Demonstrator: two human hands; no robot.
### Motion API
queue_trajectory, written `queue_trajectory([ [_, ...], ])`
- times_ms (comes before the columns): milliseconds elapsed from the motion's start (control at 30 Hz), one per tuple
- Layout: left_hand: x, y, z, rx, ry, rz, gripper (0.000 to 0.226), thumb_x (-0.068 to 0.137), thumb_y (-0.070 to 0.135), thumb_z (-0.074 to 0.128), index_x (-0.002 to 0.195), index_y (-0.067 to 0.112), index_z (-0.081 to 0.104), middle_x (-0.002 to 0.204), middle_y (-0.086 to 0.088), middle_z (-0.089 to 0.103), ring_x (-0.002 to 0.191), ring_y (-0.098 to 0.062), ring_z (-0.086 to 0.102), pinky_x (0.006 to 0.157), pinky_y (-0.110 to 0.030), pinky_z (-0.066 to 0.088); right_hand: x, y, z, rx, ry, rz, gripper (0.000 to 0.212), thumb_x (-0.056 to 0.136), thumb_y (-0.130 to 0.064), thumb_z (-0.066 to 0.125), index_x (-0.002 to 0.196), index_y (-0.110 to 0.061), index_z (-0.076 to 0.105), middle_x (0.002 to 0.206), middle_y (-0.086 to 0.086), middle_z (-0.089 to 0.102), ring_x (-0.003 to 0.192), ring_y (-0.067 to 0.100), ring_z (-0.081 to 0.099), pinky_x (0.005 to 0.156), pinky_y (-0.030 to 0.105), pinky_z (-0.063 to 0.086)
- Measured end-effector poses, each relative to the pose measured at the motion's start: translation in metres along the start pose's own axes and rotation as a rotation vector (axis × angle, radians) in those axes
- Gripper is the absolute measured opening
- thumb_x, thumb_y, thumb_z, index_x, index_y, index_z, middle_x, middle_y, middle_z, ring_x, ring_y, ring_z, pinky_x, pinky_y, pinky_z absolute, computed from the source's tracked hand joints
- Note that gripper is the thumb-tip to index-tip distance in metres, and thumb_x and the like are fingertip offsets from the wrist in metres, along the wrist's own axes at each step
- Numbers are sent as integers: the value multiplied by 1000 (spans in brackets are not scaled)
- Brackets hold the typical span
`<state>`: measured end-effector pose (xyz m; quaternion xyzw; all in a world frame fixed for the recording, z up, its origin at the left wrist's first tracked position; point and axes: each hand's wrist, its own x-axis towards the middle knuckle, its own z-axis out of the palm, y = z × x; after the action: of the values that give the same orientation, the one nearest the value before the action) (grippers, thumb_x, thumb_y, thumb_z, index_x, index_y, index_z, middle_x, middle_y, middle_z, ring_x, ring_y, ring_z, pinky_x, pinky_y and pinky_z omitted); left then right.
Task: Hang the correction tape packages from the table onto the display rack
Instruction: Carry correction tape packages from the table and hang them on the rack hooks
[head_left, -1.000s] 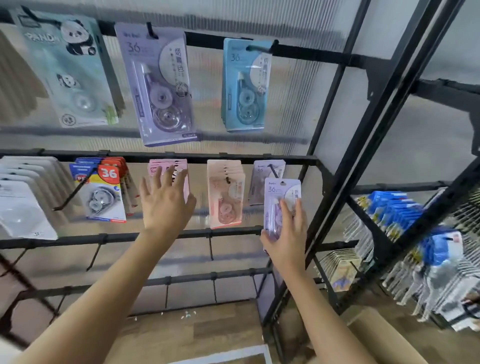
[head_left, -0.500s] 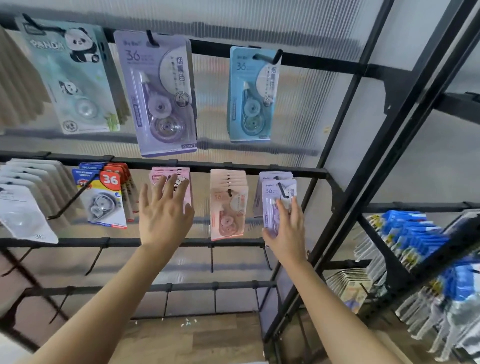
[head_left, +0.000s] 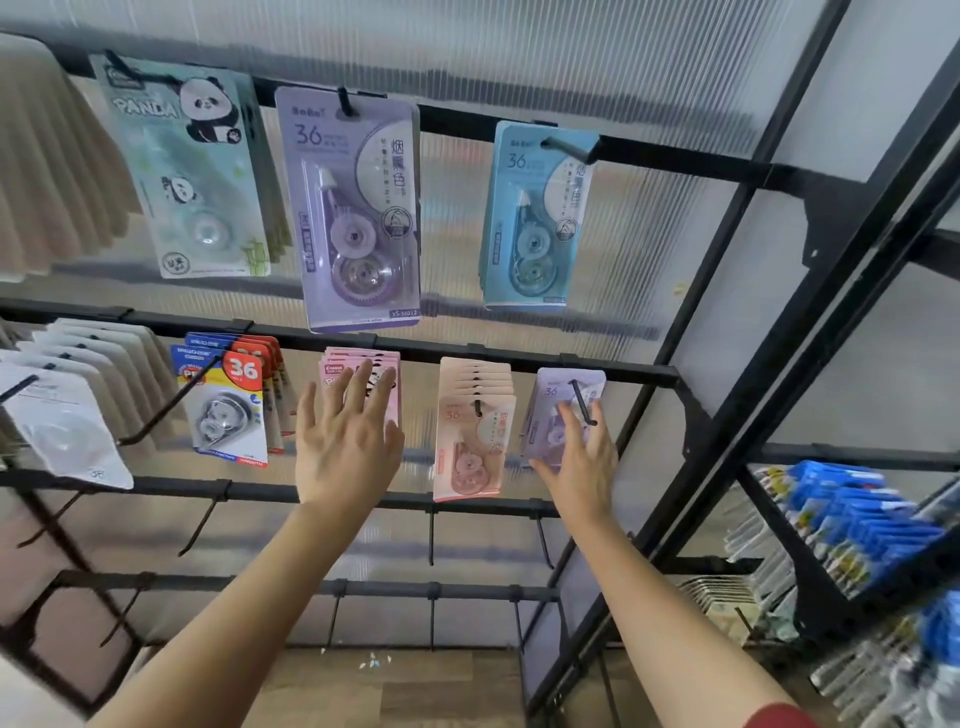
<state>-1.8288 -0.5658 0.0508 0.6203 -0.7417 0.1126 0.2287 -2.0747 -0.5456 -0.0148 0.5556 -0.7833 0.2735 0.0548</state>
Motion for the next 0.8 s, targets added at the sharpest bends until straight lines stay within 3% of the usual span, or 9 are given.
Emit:
queue_trajectory([
  [167,0,0,-2,3,-31,17,57,95,37,40,149,29,22,156,2,22,144,-16,17,116,-42,0,-21,-6,-2,-62,-43,15,81,86,-37,66,151,-24,19,157,13,12,144,31,16,117,47,18],
  [300,-2,-3,-9,-28,-57,95,56,94,37,42,147,27,26,154,1,27,143,-17,20,117,-41,3,-51,-19,1,-124,-172,41,68,91,-40,55,148,-20,23,154,10,23,143,27,19,116,49,18],
  [433,-15,-11,-15,99,-105,312,61,97,41,37,150,28,11,159,-4,8,147,-22,2,116,-44,-9,-84,-38,6,-141,-298,34,69,93,-42,51,149,-21,17,158,8,16,145,27,12,116,50,13],
  [533,-51,-26,-17,124,-110,373,65,97,41,35,152,28,3,159,-7,-9,144,-23,-19,111,-44,-22,-109,-56,6,-144,-349,-20,68,92,-43,51,149,-22,18,158,9,15,145,28,10,116,50,14],
  [633,-98,-53,-17,94,-216,339,68,96,40,38,151,29,0,158,-5,-15,145,-24,-18,114,-43,-17,-135,-83,4,-151,-408,-77,66,92,-42,50,149,-22,21,157,9,14,144,29,12,116,50,13],
  [800,-183,-114,-34,51,-389,115,70,94,44,42,151,31,3,159,-3,-11,146,-22,-10,116,-43,-9,-193,-137,0,-153,-480,-219,66,93,-42,50,148,-22,20,157,9,13,143,30,15,115,50,14],
])
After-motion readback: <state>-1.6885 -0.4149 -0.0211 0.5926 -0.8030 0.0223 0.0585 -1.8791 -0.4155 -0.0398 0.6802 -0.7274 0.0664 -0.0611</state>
